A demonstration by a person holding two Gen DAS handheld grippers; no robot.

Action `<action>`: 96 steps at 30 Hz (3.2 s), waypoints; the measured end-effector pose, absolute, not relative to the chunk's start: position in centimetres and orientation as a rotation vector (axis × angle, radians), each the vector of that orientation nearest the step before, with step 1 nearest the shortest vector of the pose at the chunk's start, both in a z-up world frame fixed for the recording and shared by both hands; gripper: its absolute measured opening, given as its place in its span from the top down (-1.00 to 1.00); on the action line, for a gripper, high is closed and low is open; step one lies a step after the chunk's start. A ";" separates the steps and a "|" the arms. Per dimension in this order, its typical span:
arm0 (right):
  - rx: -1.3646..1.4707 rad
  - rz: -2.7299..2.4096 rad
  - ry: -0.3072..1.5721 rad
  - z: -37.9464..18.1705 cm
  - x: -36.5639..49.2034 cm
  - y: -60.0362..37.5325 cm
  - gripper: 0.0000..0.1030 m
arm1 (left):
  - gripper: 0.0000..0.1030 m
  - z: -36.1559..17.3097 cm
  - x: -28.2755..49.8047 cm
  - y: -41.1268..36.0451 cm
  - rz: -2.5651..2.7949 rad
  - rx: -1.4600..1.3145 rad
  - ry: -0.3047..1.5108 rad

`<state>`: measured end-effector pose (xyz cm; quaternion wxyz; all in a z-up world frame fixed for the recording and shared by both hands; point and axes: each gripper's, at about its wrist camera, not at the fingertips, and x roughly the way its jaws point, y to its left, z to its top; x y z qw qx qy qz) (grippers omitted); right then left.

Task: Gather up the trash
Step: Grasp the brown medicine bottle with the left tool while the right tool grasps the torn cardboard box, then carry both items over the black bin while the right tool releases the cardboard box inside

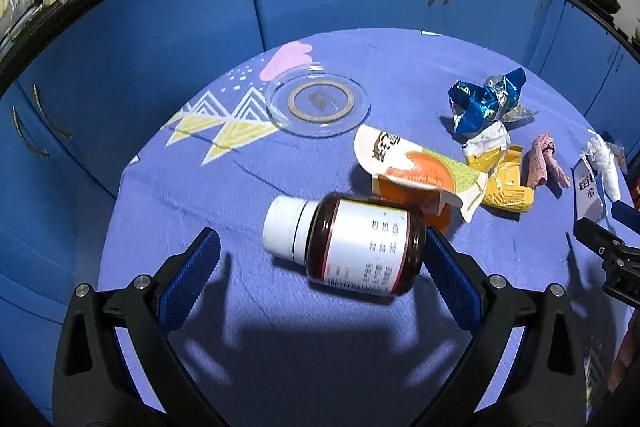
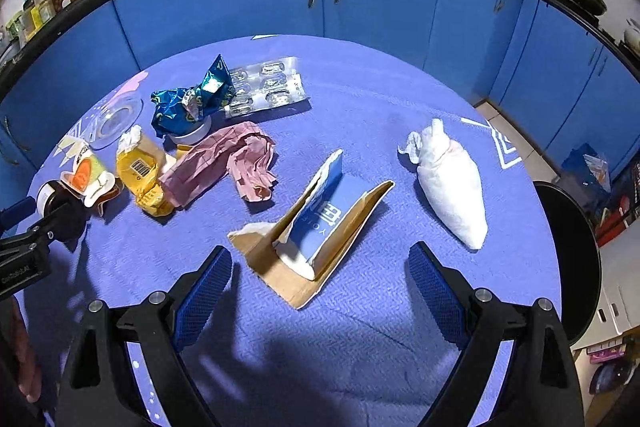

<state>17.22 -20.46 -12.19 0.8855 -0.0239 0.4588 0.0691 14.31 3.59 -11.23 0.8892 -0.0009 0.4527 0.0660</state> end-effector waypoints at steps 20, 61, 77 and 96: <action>-0.041 0.155 0.941 -11.3 15.8 -21.6 0.31 | -0.36 -10.6 13.4 2.8 0.109 0.000 0.933; 0.089 0.038 0.759 -6.4 9.6 -35.3 0.36 | -0.36 -4.7 13.0 -17.6 -0.158 0.207 0.825; 0.120 -0.077 0.716 -5.9 9.6 -41.6 0.36 | -0.36 -3.8 14.8 -25.6 -0.274 0.267 0.805; 0.095 -0.215 0.606 -4.9 10.8 -45.7 -0.78 | -0.36 -3.6 17.4 -31.3 -0.328 0.315 0.787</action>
